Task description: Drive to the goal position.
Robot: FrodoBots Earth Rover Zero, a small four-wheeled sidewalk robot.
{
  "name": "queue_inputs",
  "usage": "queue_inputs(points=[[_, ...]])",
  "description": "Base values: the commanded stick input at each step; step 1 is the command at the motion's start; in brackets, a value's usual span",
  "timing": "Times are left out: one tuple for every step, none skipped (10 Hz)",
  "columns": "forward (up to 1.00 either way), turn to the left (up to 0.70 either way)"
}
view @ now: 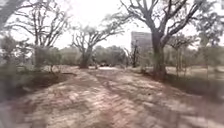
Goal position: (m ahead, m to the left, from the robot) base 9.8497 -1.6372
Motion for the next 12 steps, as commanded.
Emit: queue_inputs(points=[[0.85, 0.0], [0.85, 0.0], [0.85, 0.0], [0.85, 0.0], [0.85, 0.0], [0.85, 0.0], [0.85, 0.0], [0.85, 0.0], [0.85, 0.0], [0.85, 0.0], [0.85, 0.0], [0.85, 0.0]])
